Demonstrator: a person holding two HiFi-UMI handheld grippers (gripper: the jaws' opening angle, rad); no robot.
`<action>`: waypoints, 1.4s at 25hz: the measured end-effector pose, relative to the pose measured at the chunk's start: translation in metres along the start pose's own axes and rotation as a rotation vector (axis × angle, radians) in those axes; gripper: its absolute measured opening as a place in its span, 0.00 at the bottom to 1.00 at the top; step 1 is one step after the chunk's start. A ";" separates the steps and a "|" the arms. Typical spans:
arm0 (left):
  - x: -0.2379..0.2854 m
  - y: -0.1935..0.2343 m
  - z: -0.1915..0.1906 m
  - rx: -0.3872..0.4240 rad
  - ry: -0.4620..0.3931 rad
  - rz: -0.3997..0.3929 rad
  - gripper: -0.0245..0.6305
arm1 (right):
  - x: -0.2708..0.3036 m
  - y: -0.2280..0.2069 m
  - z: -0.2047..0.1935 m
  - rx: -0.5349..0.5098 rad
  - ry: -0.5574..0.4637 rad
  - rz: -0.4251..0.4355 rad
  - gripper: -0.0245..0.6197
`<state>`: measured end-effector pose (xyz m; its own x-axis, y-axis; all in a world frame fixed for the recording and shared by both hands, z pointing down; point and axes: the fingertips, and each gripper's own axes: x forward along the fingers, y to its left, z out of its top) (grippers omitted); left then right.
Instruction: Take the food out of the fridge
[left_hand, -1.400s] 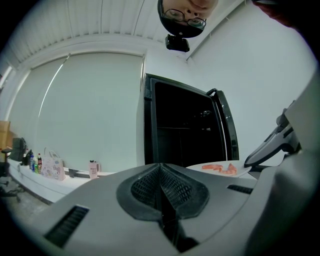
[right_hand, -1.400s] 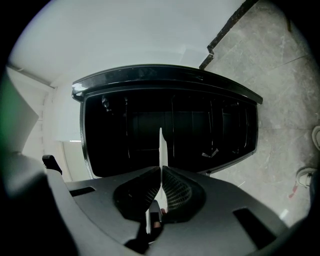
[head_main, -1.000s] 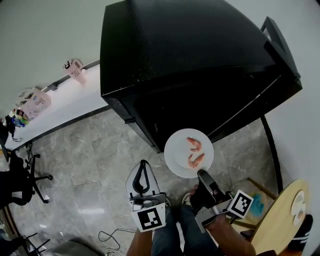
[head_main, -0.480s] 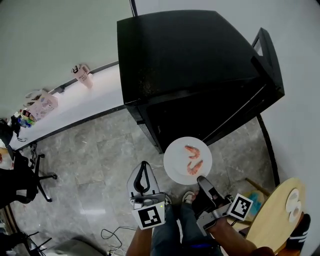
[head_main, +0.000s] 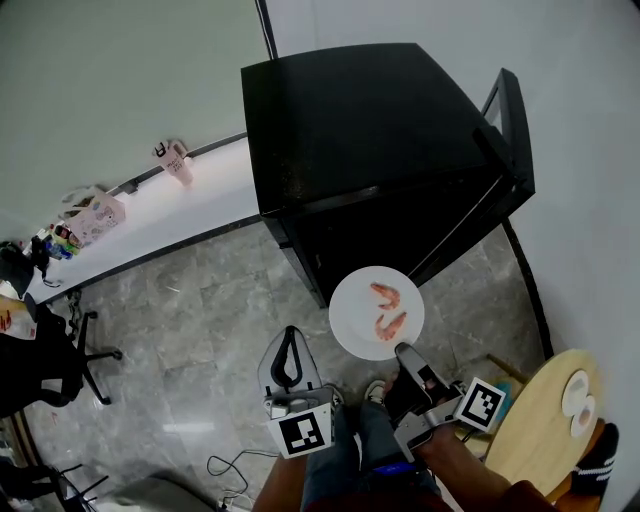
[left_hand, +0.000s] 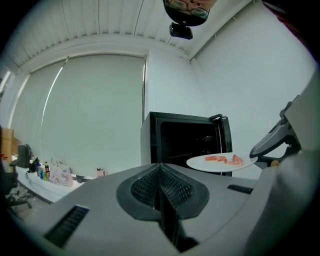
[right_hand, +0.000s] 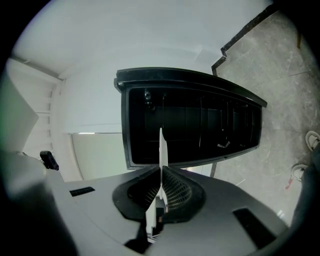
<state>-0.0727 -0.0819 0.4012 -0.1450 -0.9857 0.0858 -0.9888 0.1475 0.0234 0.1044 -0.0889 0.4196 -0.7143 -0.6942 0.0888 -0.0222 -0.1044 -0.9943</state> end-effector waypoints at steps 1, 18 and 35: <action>-0.002 -0.002 0.004 0.007 -0.001 -0.007 0.06 | -0.001 0.006 0.001 -0.003 -0.002 0.006 0.08; -0.024 -0.011 0.065 0.054 -0.035 -0.035 0.06 | -0.033 0.075 -0.013 -0.022 0.020 0.034 0.08; -0.049 -0.007 0.107 0.073 -0.073 -0.058 0.06 | -0.051 0.112 -0.023 -0.045 0.020 0.043 0.08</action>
<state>-0.0626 -0.0432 0.2901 -0.0874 -0.9961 0.0139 -0.9952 0.0867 -0.0463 0.1220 -0.0493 0.3026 -0.7293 -0.6827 0.0451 -0.0219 -0.0426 -0.9989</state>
